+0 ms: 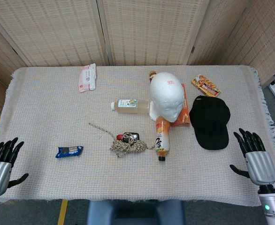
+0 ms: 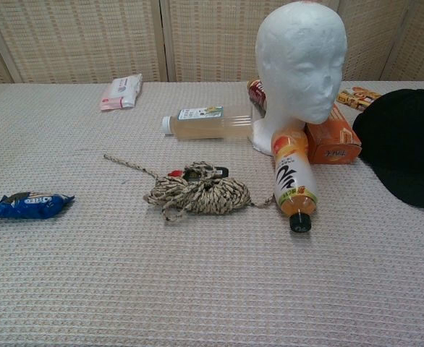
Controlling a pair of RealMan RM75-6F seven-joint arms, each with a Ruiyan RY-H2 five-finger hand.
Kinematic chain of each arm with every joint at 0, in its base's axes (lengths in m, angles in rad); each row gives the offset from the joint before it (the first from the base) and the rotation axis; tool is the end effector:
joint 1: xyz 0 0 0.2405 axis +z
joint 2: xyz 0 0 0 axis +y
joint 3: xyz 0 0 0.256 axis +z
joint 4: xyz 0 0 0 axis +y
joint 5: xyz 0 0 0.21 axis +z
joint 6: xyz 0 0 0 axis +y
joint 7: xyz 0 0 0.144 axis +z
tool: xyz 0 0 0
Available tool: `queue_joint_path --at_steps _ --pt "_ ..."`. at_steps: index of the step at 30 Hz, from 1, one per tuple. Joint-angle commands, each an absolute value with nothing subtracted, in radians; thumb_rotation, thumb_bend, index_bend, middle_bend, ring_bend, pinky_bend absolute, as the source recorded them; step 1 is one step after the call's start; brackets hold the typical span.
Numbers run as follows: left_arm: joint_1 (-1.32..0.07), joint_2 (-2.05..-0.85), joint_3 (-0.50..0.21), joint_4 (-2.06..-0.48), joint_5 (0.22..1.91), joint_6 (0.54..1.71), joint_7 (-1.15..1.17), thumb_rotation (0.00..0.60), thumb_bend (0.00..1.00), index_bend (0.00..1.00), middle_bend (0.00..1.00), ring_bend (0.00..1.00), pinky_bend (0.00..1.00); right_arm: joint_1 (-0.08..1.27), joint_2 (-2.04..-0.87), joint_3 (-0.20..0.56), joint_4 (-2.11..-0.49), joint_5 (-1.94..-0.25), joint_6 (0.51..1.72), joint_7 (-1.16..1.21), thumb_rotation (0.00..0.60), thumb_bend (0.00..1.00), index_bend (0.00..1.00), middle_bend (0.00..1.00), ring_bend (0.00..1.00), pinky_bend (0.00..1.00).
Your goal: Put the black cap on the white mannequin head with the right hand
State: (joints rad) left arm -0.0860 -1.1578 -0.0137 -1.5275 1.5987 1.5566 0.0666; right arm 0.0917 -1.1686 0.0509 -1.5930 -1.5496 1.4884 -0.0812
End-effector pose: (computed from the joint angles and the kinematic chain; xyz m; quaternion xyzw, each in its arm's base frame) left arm -0.3097 0.1741 0.1530 -0.6348 -0.3214 -0.3845 0.5882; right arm -0.3022 -0.1830 0.1428 0.6187 -0.3580 0.3868 0.5826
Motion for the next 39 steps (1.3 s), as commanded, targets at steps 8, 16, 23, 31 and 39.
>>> queue_joint_path --at_steps 8,16,23,31,39 --pt "-0.096 -1.171 -0.009 -1.532 1.613 1.543 0.073 0.600 0.09 0.06 0.00 0.00 0.06 0.084 -1.169 0.057 -1.607 -1.511 1.481 -0.111 0.600 0.02 0.00 0.09 0.01 0.08" --pt "-0.100 -1.186 -0.018 -1.511 1.648 1.587 -0.022 0.600 0.09 0.00 0.00 0.00 0.10 0.105 -1.388 0.106 -1.265 -1.552 1.582 -0.069 0.600 0.02 0.34 0.93 0.93 1.00" --pt "-0.095 -1.202 -0.017 -1.482 1.682 1.634 -0.074 0.600 0.09 0.00 0.00 0.00 0.13 0.146 -1.595 0.118 -0.899 -1.522 1.533 0.136 0.600 0.04 0.49 1.00 1.00 1.00" --pt "-0.095 -1.191 -0.015 -1.492 1.670 1.622 -0.078 0.600 0.09 0.00 0.00 0.00 0.13 0.173 -1.776 0.130 -0.602 -1.497 1.507 0.268 0.600 0.05 0.51 1.00 1.00 1.00" --pt "-0.093 -1.186 -0.014 -1.501 1.668 1.624 -0.077 0.600 0.09 0.00 0.00 0.00 0.13 0.218 -1.906 0.132 -0.390 -1.486 1.463 0.349 0.600 0.07 0.52 1.00 1.00 1.00"
